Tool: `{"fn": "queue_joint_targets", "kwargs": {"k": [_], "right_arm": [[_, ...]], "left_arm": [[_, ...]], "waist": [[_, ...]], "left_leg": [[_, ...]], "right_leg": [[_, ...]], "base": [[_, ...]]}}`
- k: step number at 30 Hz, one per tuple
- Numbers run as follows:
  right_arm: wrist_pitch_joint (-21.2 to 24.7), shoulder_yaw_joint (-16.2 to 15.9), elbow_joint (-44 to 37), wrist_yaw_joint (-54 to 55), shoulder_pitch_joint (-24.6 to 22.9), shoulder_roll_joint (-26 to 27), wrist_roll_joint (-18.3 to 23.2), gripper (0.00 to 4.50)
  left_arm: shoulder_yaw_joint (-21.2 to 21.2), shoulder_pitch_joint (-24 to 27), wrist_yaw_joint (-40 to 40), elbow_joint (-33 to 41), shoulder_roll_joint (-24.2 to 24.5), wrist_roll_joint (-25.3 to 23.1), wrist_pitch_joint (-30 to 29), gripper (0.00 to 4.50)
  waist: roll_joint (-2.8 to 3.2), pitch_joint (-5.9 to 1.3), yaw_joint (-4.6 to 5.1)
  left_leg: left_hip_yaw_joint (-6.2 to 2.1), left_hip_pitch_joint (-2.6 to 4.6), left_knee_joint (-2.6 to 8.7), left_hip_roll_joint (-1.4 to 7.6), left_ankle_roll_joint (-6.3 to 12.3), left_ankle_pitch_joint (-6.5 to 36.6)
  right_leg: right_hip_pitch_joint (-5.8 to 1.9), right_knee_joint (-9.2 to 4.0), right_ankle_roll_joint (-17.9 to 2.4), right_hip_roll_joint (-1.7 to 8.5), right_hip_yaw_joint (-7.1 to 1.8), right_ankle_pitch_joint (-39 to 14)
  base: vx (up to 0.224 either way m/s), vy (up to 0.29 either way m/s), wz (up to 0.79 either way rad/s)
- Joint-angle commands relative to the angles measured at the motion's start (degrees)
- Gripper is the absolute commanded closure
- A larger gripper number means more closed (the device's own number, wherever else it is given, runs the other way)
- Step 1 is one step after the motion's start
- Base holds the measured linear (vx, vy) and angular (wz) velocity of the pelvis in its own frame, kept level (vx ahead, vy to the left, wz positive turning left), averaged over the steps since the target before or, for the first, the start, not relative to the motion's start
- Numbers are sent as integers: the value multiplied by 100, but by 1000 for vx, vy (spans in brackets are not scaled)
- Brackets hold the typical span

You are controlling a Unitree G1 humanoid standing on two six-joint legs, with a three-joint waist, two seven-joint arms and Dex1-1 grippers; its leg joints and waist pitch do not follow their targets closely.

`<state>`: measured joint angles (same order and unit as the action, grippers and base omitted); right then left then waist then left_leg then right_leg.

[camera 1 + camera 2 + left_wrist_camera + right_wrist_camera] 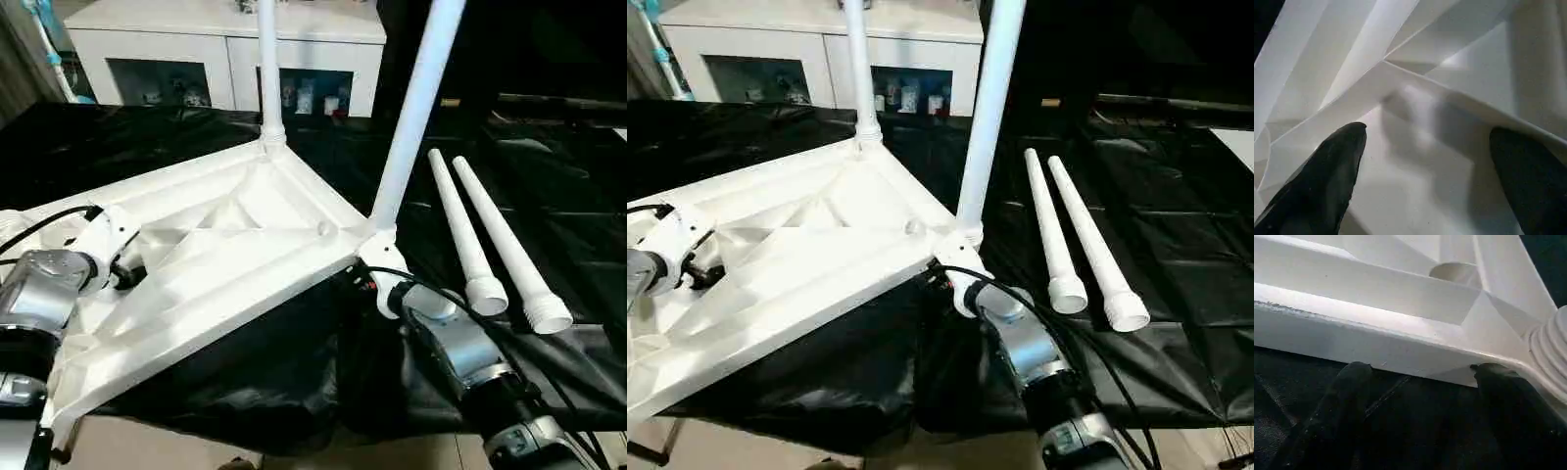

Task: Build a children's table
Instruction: Rotate table base

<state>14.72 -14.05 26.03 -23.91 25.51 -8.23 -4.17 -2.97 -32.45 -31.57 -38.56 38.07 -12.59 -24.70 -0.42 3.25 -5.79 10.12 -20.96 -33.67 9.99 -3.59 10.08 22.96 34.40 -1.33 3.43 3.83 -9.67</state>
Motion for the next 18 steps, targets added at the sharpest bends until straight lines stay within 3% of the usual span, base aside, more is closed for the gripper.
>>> {"fn": "queue_joint_targets", "kwargs": {"k": [1,4,9,13,18], "right_arm": [[-113,-26,127,47,186,41,-43,91],[-175,-21,209,52,265,117,-76,91],[-238,-70,242,41,275,162,-90,91],[-300,-91,295,31,295,200,-121,91],[-383,-81,323,-13,321,224,-124,91]], "left_arm": [[-26,-147,-83,-109,-199,149,56,6],[93,-288,-94,-59,-564,421,0,6],[126,-480,45,28,-1060,615,-5,6],[92,-612,101,70,-1351,630,65,6],[12,-607,15,370,-1498,673,41,6]], "waist": [[127,-346,40],[128,-353,-3],[106,-363,-37],[88,-389,-30],[81,-422,-10]], "left_leg": [[-167,166,465,320,-209,2016],[-164,193,449,334,-229,2027],[-166,130,475,343,-205,1903],[-166,85,454,332,-133,1584],[-144,62,407,329,5,1169]], "right_leg": [[-160,-453,-927,518,-339,-1830],[-143,-459,-967,540,-343,-1845],[-195,-421,-979,538,-336,-1599],[-240,-384,-975,545,-328,-1284],[-269,-320,-1137,540,-324,-710]], "base": [[0,0,0],[0,0,0],[0,0,0],[0,0,0],[0,0,0]]}}
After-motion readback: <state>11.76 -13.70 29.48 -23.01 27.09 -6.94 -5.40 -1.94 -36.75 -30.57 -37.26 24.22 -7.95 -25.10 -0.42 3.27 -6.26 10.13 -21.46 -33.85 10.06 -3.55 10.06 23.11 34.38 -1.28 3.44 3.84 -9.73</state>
